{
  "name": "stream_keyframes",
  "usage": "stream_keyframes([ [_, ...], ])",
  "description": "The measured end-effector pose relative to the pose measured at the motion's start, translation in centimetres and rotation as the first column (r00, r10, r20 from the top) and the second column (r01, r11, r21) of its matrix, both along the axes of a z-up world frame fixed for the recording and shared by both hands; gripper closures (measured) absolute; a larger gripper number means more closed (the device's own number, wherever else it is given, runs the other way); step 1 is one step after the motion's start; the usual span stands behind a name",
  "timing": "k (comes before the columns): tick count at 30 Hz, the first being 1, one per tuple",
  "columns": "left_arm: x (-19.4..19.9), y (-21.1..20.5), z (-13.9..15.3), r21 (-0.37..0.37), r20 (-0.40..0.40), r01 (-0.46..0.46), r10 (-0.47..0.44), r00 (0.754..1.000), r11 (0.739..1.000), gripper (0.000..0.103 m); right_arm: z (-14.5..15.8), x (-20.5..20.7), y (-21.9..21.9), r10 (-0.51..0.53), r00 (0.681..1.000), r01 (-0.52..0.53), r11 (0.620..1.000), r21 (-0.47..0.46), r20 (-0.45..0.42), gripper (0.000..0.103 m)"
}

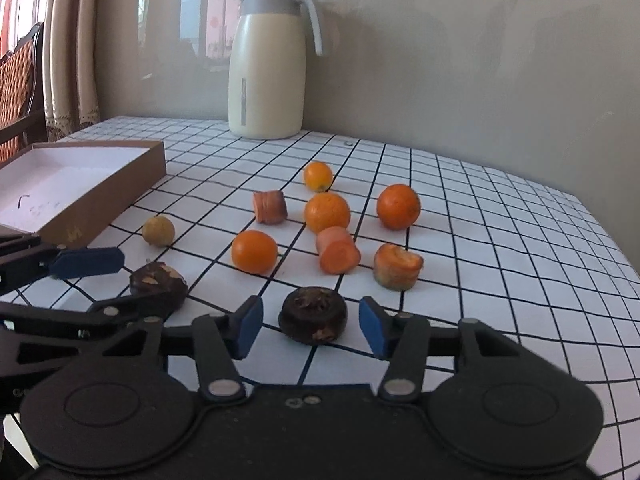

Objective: Organize fruits
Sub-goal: 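Grasp the dark brown dried fruit with the right gripper while the left gripper grasps another, then carry the dark fruits into the white tray and open both grippers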

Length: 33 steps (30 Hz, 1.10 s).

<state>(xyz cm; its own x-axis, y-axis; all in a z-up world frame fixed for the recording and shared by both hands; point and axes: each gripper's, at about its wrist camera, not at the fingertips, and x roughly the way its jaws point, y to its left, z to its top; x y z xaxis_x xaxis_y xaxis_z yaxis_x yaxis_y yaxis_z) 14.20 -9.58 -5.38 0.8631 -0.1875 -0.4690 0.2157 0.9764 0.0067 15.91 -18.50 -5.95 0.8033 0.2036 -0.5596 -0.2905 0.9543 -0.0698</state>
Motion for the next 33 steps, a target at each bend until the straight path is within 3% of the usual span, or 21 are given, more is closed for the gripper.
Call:
stream_keyframes([
  [7, 1.0, -0.8, -0.5, 0.006, -0.019, 0.013, -0.013, 1.0, 1.0, 0.046, -0.4, 0.7, -0.1, -0.013, 1.0, 0.013, 1.0, -0.003, -0.027, 0.066],
  [8, 1.1, -0.8, -0.6, 0.006, -0.026, 0.012, -0.012, 1.0, 1.0, 0.057, -0.4, 0.7, -0.2, -0.006, 1.0, 0.006, 1.0, 0.004, -0.029, 0.071],
  [10, 1.3, -1.1, -0.6, 0.018, -0.029, 0.018, -0.018, 0.999, 1.0, 0.065, -0.4, 0.7, 0.0, -0.001, 1.0, 0.001, 1.0, -0.006, -0.024, 0.075],
  [14, 0.9, -0.9, -0.5, 0.012, -0.013, 0.015, -0.015, 1.0, 1.0, 0.066, -0.2, 0.6, 0.1, -0.002, 1.0, 0.002, 1.0, -0.001, -0.022, 0.076],
  [20, -1.2, 0.8, 1.7, -0.007, 0.06, -0.012, 0.013, 0.998, 1.0, 0.066, 1.8, -0.8, 0.2, -0.007, 0.998, 0.004, 0.999, 0.046, 0.054, 0.076],
  [33, -4.7, 8.7, 5.7, -0.006, 0.158, -0.18, 0.178, 0.971, 0.984, 0.065, 5.3, -3.1, 6.1, 0.117, 0.973, -0.142, 0.983, 0.113, 0.2, 0.076],
])
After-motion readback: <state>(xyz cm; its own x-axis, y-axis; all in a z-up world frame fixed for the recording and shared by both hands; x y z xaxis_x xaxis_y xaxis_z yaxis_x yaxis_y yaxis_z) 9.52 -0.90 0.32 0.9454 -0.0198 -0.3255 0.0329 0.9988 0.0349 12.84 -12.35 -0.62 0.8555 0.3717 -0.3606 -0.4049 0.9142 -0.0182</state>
